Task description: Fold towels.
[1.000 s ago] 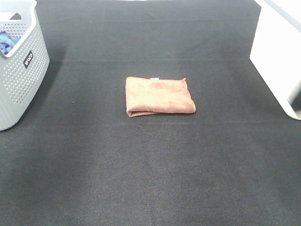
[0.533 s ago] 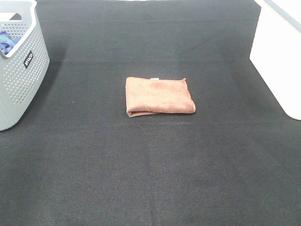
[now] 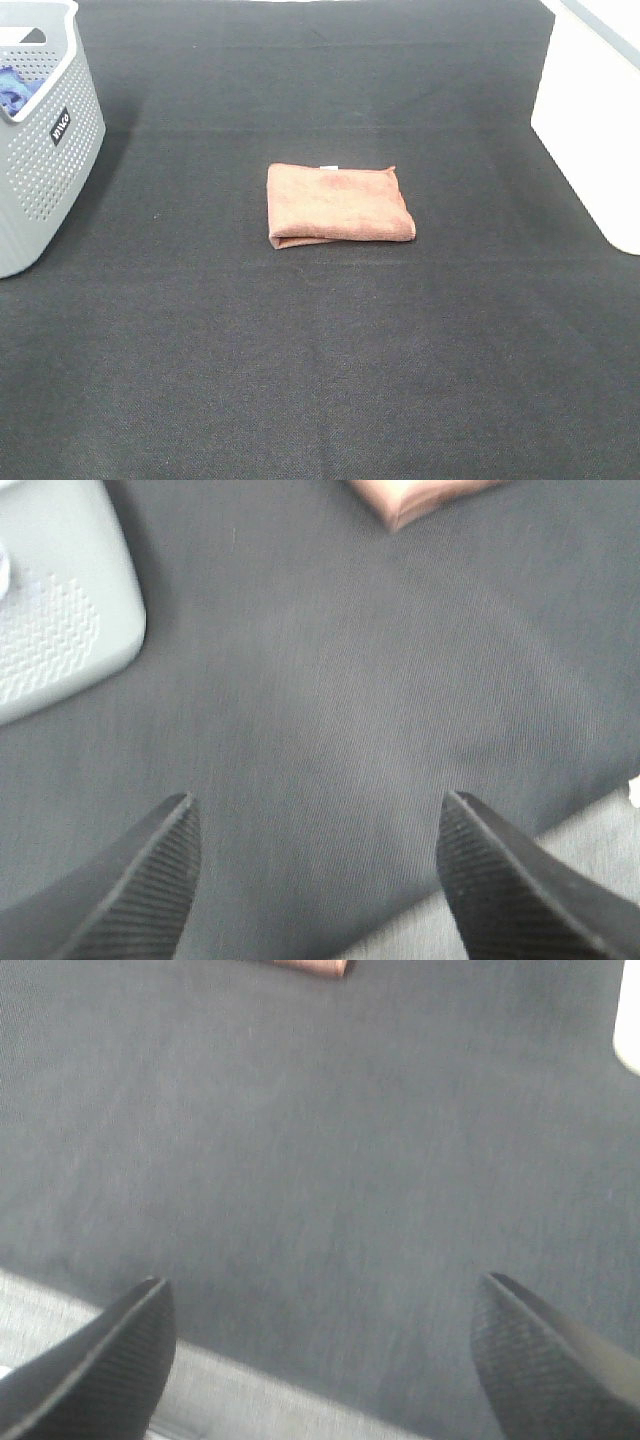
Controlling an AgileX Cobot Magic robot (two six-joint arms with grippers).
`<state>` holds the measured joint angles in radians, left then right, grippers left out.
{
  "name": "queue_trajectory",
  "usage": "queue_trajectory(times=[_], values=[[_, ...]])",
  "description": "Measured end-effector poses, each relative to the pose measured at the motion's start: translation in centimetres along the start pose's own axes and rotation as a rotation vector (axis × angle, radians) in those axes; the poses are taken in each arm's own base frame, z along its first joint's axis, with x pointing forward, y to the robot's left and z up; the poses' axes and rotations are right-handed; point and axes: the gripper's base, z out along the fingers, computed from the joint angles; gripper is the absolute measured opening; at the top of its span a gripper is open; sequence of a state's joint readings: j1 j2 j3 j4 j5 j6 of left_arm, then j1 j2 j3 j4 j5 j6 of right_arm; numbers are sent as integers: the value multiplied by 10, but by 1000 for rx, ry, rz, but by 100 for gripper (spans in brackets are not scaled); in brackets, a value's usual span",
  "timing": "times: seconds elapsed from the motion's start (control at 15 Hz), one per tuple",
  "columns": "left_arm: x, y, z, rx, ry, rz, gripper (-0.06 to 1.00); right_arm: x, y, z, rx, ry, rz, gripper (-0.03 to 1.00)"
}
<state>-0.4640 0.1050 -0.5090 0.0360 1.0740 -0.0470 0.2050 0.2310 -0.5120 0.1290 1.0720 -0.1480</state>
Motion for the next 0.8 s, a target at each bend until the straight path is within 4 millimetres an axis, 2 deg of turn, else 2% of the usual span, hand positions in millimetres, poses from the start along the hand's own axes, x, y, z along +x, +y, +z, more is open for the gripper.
queue_trajectory(times=[0.33,0.8], values=[[0,-3,1,31,-11,93,65,0,0,0,0,-1,-1,77],[0,-5,1,52,-12,90,65,0,0,0,0,-1,-1,77]])
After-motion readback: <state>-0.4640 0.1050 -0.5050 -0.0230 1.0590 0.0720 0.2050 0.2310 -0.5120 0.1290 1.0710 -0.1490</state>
